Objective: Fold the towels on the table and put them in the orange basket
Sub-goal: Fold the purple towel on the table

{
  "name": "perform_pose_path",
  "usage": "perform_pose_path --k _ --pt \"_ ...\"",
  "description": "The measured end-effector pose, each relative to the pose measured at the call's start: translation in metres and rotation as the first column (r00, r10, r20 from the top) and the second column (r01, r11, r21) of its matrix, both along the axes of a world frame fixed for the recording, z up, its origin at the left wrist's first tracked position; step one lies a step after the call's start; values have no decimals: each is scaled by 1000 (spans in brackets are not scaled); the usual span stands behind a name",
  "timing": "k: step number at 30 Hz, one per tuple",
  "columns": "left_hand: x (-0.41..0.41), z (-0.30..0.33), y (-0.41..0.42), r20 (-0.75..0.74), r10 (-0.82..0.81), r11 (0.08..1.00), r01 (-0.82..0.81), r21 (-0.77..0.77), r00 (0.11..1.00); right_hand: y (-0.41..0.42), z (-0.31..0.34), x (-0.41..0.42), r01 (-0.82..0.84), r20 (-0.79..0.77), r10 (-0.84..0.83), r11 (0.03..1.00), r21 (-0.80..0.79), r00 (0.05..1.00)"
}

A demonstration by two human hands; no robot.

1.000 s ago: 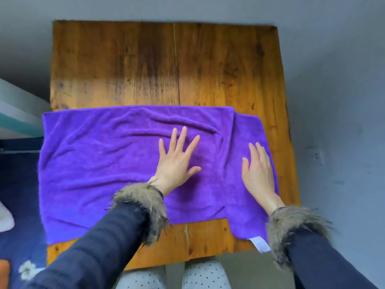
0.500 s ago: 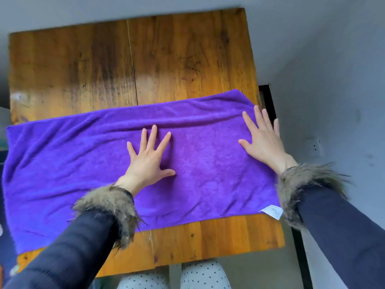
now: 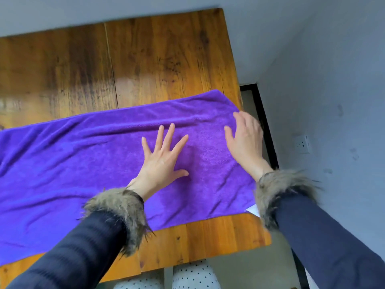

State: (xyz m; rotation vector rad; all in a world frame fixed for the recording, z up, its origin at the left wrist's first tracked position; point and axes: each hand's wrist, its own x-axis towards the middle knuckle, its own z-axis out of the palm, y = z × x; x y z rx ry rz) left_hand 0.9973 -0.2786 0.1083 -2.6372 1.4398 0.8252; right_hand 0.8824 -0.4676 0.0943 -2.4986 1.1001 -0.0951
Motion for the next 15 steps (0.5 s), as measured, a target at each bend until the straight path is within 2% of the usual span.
perform_pose_path --k 3,5,7,11,13,15 --pt "6 -4 -21 9 -20 999 20 30 1000 -29 4 16 204 -131 -186 968 145 974" --pt "9 -11 -28 -18 0 997 1 75 1000 -40 4 20 274 -247 -221 940 203 943" --pt "11 -18 -29 -40 19 995 -15 97 999 -45 5 21 308 -264 -251 929 204 931" --pt "10 -21 -27 -48 32 996 -28 89 998 -42 6 18 329 -214 -283 917 227 935" --pt "10 -22 -27 -45 38 996 -34 86 998 -35 7 15 275 -106 -257 934 228 961" --pt "11 -21 -28 -45 43 995 -39 89 998 -21 11 14 146 32 -154 973 179 988"
